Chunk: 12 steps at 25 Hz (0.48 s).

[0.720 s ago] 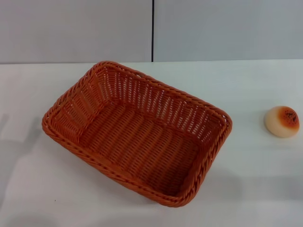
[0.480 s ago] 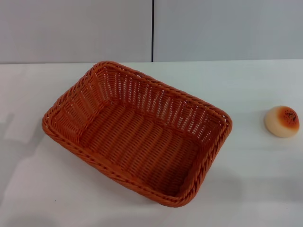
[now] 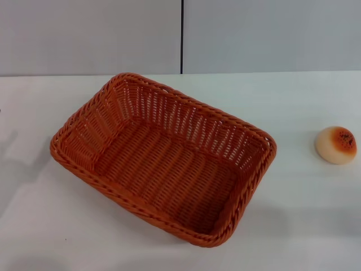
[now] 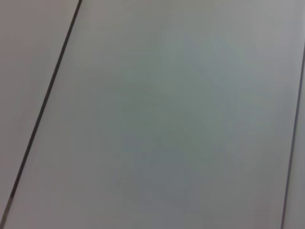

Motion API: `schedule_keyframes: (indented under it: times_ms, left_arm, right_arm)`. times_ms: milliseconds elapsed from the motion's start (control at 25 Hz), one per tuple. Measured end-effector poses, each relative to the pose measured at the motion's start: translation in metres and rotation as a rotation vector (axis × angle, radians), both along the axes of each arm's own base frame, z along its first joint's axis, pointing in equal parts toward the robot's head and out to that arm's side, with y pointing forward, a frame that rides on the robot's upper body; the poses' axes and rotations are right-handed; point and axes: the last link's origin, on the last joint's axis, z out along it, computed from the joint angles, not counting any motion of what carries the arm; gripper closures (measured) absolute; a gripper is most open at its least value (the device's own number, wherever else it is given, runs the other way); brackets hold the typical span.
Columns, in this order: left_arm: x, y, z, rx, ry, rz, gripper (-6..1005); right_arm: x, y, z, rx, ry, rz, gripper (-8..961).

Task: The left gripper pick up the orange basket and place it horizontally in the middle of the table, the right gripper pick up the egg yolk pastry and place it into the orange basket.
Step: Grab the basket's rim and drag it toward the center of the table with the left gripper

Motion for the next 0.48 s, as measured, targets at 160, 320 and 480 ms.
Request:
schedule_keyframes:
  times_ms: [160, 320, 480]
  left_arm:
    - [0.000, 0.015, 0.016, -0.044, 0.018, -0.035, 139]
    - [-0.001, 0.040, 0.033, -0.160, 0.009, -0.022, 139]
    - [0.011, 0.066, 0.060, -0.312, 0.026, -0.019, 140]
  right_arm:
    - [-0.003, 0.003, 0.001, 0.002, -0.001, 0.012, 401]
    - [-0.004, 0.004, 0.003, 0.012, -0.003, 0.023, 402]
    - [-0.006, 0.002, 0.004, 0.026, 0.000, 0.039, 403]
